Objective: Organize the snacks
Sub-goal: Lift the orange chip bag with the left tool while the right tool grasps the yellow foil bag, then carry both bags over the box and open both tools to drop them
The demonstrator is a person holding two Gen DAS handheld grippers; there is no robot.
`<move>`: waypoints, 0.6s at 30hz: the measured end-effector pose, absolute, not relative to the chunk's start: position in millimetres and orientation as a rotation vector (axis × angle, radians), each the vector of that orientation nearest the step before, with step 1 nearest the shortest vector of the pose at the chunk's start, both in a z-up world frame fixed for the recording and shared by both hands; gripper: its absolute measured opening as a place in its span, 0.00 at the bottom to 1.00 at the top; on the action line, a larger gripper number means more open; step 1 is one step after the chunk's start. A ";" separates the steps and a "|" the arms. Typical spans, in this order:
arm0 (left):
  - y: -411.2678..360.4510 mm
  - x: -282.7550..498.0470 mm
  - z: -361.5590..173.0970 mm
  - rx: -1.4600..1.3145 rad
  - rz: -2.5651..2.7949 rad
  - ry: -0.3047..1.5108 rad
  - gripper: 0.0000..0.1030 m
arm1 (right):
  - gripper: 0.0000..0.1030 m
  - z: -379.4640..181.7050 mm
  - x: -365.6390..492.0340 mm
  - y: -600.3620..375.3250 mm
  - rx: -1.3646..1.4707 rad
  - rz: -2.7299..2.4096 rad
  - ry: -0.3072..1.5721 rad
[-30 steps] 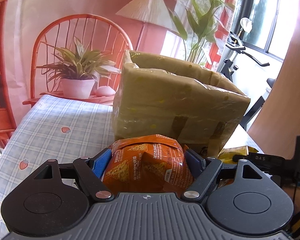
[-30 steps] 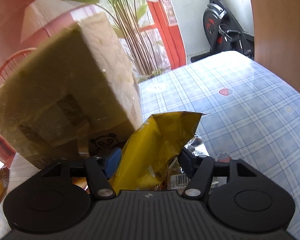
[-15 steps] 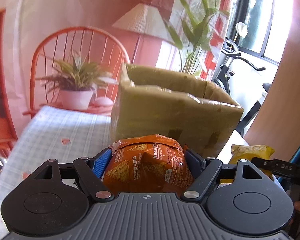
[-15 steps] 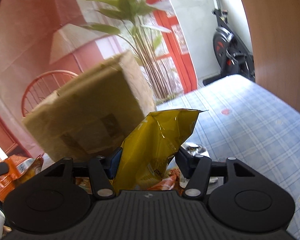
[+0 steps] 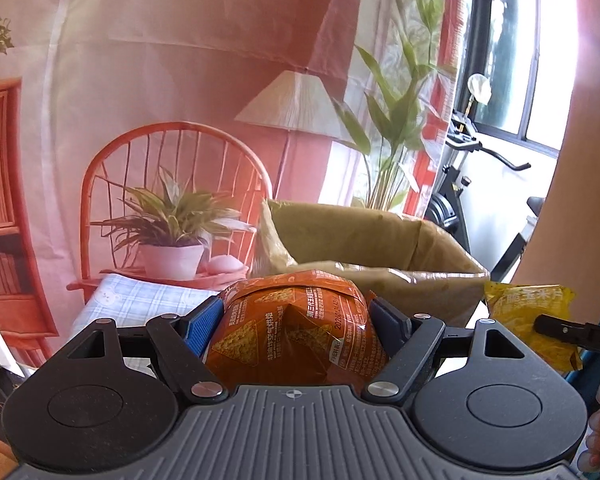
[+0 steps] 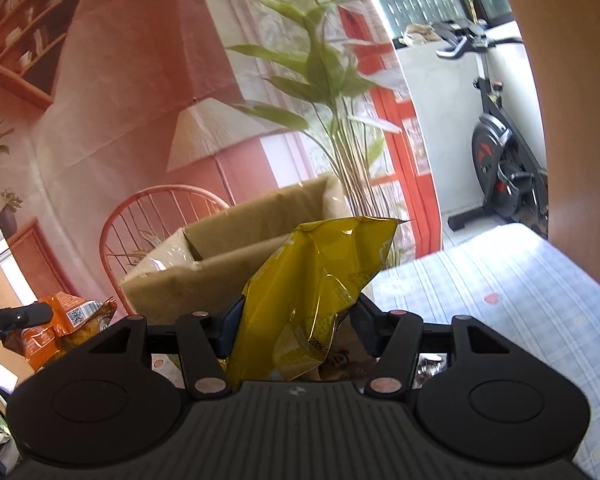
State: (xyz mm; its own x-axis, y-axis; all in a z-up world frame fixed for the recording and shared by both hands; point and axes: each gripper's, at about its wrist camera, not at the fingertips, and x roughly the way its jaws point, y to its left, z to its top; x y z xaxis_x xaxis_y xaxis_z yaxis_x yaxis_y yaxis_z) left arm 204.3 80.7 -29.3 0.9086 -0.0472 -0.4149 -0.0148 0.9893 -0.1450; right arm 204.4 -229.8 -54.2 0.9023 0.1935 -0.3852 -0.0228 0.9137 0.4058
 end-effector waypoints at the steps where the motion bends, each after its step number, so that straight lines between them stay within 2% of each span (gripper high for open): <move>1: 81.1 205.1 -26.5 -0.150 -0.020 0.421 0.79 | 0.57 -51.1 204.2 -229.5 0.400 0.121 0.423; 10: 60.2 246.8 4.5 -0.108 -0.076 0.341 0.79 | 0.57 -10.0 220.7 -219.7 0.324 0.184 0.298; 18: 37.9 328.4 11.8 -0.074 -0.072 0.363 0.79 | 0.57 2.4 298.7 -195.5 0.199 0.187 0.261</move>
